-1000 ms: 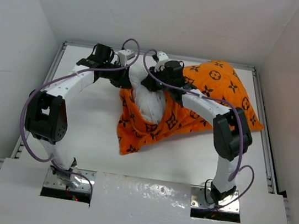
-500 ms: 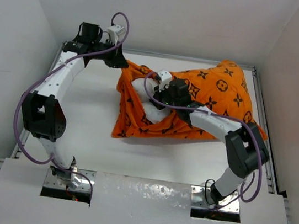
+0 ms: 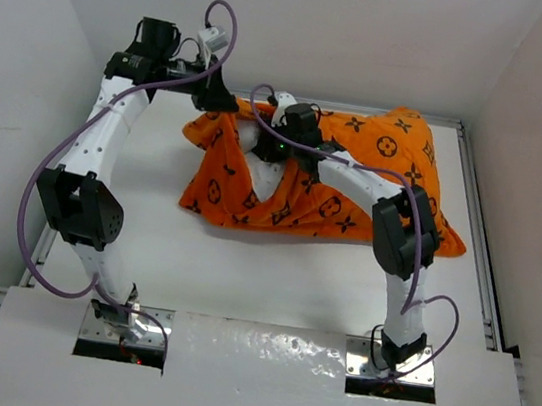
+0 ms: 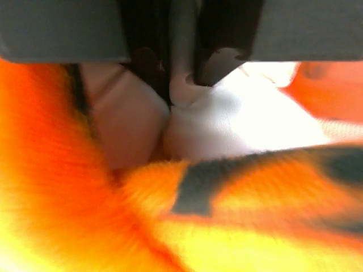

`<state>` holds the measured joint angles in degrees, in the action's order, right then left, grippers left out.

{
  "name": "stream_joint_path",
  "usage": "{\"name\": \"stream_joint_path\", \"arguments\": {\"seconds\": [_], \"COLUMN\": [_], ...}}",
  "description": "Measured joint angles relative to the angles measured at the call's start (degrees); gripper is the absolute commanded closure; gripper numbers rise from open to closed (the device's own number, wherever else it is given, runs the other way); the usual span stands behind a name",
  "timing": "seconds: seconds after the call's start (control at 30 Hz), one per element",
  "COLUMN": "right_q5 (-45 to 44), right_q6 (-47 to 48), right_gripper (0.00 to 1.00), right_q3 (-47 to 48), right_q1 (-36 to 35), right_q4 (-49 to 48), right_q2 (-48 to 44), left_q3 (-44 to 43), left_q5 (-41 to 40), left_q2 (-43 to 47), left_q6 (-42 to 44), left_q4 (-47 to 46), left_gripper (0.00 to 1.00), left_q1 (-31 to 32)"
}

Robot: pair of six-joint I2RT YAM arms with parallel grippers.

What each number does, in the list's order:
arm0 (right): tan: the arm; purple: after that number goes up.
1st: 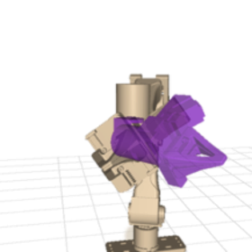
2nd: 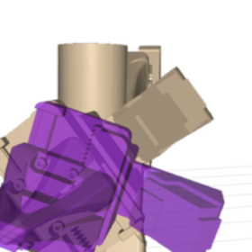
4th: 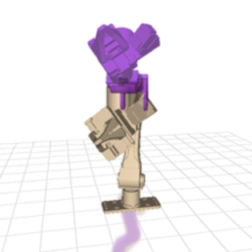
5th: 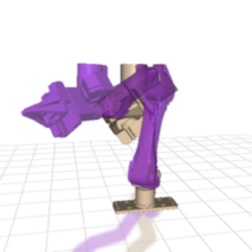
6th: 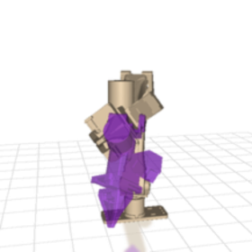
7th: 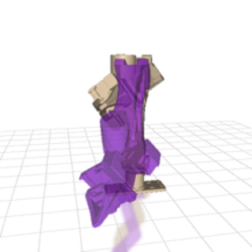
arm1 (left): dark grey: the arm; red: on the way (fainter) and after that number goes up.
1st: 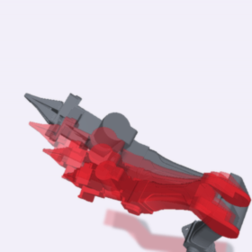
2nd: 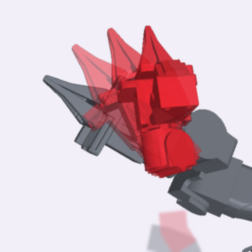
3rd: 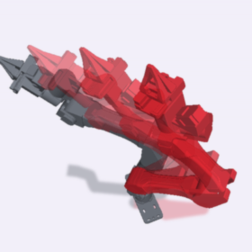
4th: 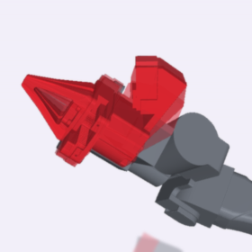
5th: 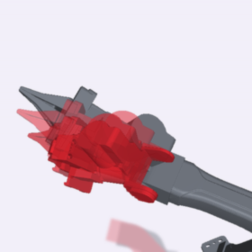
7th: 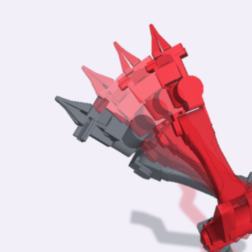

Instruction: Put the pillow into the pillowcase

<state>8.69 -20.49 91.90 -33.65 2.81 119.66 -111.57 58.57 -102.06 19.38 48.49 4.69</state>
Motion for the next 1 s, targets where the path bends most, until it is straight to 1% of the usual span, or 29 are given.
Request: {"name": "stream_joint_path", "arguments": {"seconds": [0.03,0.07,0.1,0.13,0.17,0.2,0.23,0.27,0.3,0.33,0.37,0.4,0.43,0.47,0.5,0.53,0.57,0.6,0.63,0.67,0.73,0.8,0.87,0.9,0.93,0.97,1.0], "right_q5": [0.76,1.64,2.32,3.02,3.45,3.69,3.72,3.52,3.26,3.13,2.73,2.21,1.77,1.20,0.37,-0.24,-1.22,-2.10,-2.95,-3.76,-5.20,-6.16,-7.19,-7.58,-8.11,-8.41,-8.61], "right_q6": [-0.94,-1.42,-2.14,-2.14,-2.19,-2.23,-2.05,-1.84,-1.53,-1.31,-0.81,-0.39,0.20,-0.07,-0.07,-0.13,-0.63,-1.25,-1.84,-2.49,-3.85,-5.05,-5.77,-6.16,-6.27,-6.38,-6.25], "right_gripper": [0.58,0.43,0.37,0.33,0.24,0.20,0.16,0.14,0.21,0.35,0.54,0.91,1.00,1.00,1.00,0.84,0.69,0.58,0.42,0.37,0.32,0.32,0.36,0.40,0.46,0.65,0.77], "right_q3": [-1.62,-2.60,-3.13,-3.21,-3.21,-3.23,-3.32,-3.39,-3.39,-3.39,-3.39,-3.39,-3.39,-3.39,-3.74,-4.57,-5.64,-6.91,-8.50,-10.10,-13.03,-15.32,-16.65,-16.90,-16.90,-16.85,-16.68], "right_q1": [0.39,0.61,0.83,0.94,1.05,1.14,1.25,1.33,1.46,1.66,1.73,1.77,1.86,1.99,2.03,2.08,2.08,2.08,2.05,2.01,1.77,1.55,1.22,1.07,0.90,0.83,0.79], "right_q4": [-1.29,-2.19,-3.15,-3.56,-3.63,-3.41,-2.73,-1.97,-1.25,-0.42,0.24,0.94,1.44,1.88,2.23,2.40,2.86,3.23,3.76,4.59,6.43,8.44,9.99,10.40,10.47,10.16,9.92], "right_q2": [-1.01,-1.95,-2.78,-3.58,-4.68,-5.81,-7.58,-9.60,-11.43,-14.19,-16.59,-19.23,-21.59,-23.82,-26.10,-28.22,-30.05,-31.30,-32.26,-32.65,-31.71,-29.16,-25.75,-23.82,-22.16,-20.50,-19.30], "left_q3": [1.92,4.15,6.23,8.22,9.33,9.79,10.03,10.03,9.70,9.22,8.55,7.37,6.29,5.42,4.96,4.96,5.55,6.73,8.02,9.70,11.69,12.04,12.00,11.85,11.80,11.80,11.82], "left_q5": [-0.68,-1.53,-2.36,-4.26,-6.51,-9.27,-13.03,-16.50,-19.85,-23.06,-25.07,-27.17,-28.28,-28.96,-29.42,-30.16,-30.93,-32.26,-33.59,-35.06,-37.73,-40.70,-44.63,-46.77,-48.35,-49.83,-51.25], "left_q2": [0.52,1.11,1.62,2.05,2.19,2.19,2.19,2.19,2.19,2.19,2.19,2.16,2.16,2.19,2.32,2.45,2.49,2.58,2.58,2.34,0.68,-2.71,-6.29,-8.00,-9.40,-10.56,-11.37], "left_q6": [0.42,0.35,0.35,0.22,0.11,0.11,-0.20,-0.44,-0.39,-0.31,-0.02,0.37,0.76,1.27,1.81,2.67,3.52,4.42,4.90,5.27,5.42,4.98,4.17,3.85,3.43,2.91,2.58], "left_q4": [-0.17,-0.83,-1.11,-1.81,-2.16,-2.62,-3.28,-4.04,-4.74,-5.60,-5.79,-5.88,-5.97,-6.34,-7.04,-7.30,-7.63,-8.09,-8.39,-8.79,-9.16,-10.64,-12.57,-13.14,-13.66,-14.08,-14.21], "left_gripper": [0.86,0.82,0.73,0.66,0.54,0.49,0.46,0.39,0.38,0.38,0.38,0.40,0.44,0.56,0.61,0.64,0.64,0.63,0.61,0.57,0.56,0.56,0.56,0.56,0.59,0.61,0.67], "left_q1": [0.26,0.63,0.98,1.27,1.40,1.66,1.79,1.86,1.77,1.68,1.62,1.60,1.57,1.62,1.84,2.47,3.32,4.55,5.75,7.26,9.55,11.37,11.78,11.72,11.61,11.37,11.32]}}
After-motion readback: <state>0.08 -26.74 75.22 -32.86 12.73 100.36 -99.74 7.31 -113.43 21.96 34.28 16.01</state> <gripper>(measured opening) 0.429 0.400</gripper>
